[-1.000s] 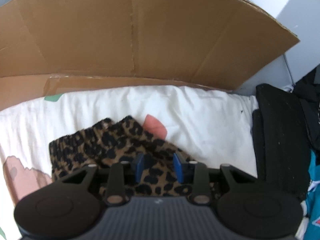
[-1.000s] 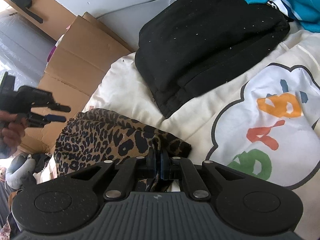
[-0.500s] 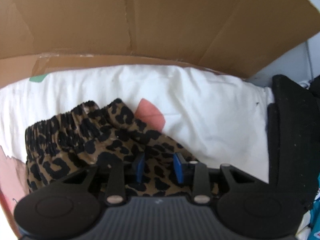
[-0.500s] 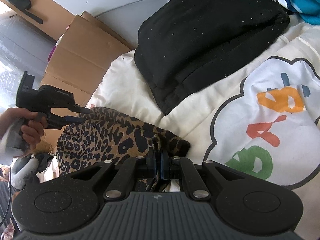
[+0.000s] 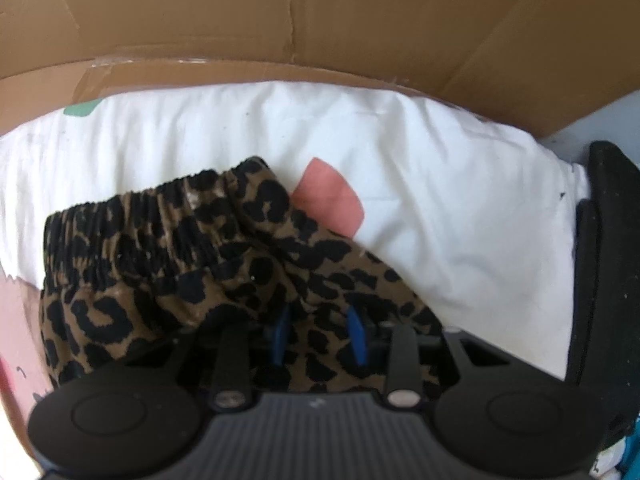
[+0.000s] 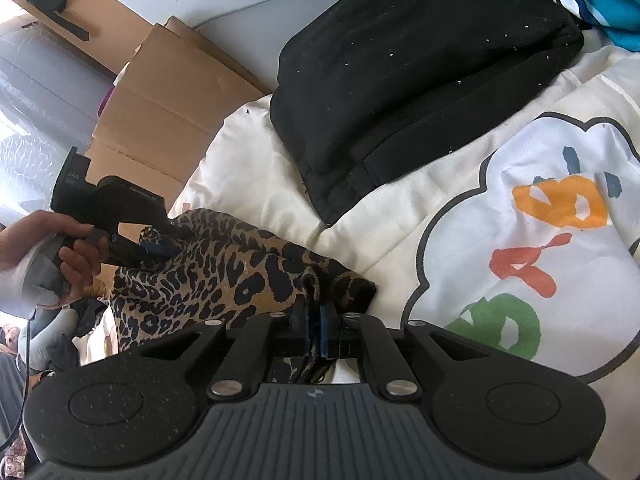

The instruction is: Fold clothes

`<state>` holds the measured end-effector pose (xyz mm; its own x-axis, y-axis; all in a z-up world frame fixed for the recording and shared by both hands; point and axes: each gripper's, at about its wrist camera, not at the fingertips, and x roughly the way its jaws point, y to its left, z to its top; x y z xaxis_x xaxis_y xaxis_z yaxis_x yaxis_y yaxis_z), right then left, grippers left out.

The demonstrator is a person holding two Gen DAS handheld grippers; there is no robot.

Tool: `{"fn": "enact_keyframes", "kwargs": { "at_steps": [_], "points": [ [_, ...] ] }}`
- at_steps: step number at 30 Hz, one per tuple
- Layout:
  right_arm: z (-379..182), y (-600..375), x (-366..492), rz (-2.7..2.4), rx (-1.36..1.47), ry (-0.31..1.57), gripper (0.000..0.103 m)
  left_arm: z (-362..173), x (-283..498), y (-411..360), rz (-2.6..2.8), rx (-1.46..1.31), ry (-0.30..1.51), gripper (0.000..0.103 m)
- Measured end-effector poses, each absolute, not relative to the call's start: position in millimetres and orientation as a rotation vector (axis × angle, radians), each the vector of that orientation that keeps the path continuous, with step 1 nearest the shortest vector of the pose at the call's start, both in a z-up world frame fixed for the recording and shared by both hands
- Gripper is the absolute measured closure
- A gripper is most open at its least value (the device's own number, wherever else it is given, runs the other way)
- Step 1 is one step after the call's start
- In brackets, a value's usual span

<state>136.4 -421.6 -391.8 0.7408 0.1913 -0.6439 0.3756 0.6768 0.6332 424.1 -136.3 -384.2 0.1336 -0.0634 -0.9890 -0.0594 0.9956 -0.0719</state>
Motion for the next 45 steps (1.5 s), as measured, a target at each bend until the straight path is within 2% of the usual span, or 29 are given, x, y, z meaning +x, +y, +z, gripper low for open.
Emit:
{"fn": "enact_keyframes", "kwargs": {
  "at_steps": [2, 6, 8, 21, 23, 28, 38, 45],
  "points": [
    [-393, -422, 136, -0.112, 0.841, 0.752, 0.098, -385, 425, -135, 0.019, -0.123, 1.434, 0.070],
    [-394, -423, 136, -0.110, 0.844, 0.751, 0.097, -385, 424, -126, 0.074, -0.221, 1.416, 0.079],
    [-394, -423, 136, -0.111, 0.845, 0.752, 0.097, -384, 419, -121, 0.087, -0.250, 1.396, 0.089],
    [-395, -425, 140, -0.107, 0.845, 0.767, 0.096, -387, 411, -104, 0.063, -0.346, 1.387, 0.092],
    [-394, -425, 141, -0.110, 0.839, 0.767, 0.096, -385, 414, -107, 0.054, -0.320, 1.390, 0.096],
    [-391, -421, 138, -0.106, 0.825, 0.759, 0.100, -368, 411, -111, 0.021, -0.300, 1.357, 0.100],
    [-382, -421, 129, -0.110, 0.826, 0.738, 0.100, -321, 410, -102, -0.075, -0.405, 1.259, 0.103],
    [-379, -422, 126, -0.115, 0.826, 0.732, 0.100, -321, 411, -106, -0.075, -0.432, 1.263, 0.103]
  ]
}}
